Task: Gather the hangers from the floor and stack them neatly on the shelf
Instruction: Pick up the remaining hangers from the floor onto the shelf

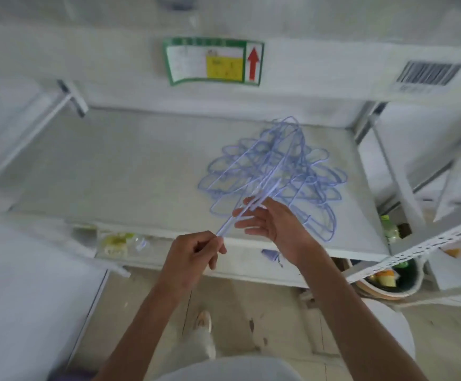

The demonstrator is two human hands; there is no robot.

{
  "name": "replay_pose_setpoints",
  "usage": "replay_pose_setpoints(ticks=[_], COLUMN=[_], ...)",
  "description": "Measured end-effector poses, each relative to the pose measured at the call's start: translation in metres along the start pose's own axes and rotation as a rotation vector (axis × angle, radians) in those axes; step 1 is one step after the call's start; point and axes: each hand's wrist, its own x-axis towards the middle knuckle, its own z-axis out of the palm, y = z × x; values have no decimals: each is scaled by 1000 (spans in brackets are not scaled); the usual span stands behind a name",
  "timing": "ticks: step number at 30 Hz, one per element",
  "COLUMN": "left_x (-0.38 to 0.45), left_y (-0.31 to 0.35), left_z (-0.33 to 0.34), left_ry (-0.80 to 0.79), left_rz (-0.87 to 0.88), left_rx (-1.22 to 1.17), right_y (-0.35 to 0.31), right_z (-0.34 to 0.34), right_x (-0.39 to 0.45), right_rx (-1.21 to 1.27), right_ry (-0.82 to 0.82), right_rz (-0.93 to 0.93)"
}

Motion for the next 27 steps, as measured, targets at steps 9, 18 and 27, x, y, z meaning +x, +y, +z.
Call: replay_pose_setpoints(ticks=[9, 18, 27], left_x=[145, 226, 240], left_y=[-32, -76, -68], left_z=[-12, 3, 24], left_ry=[-64, -64, -106], left_rz=[329, 467, 469], left_rx=[587, 959, 1094], right_y=[19, 94, 60], right_z=[1, 9, -37], right_x=[34, -22, -11], right_rx=[218, 281, 222], right_ry=[362, 689, 773], right_rz=[-73, -43, -103])
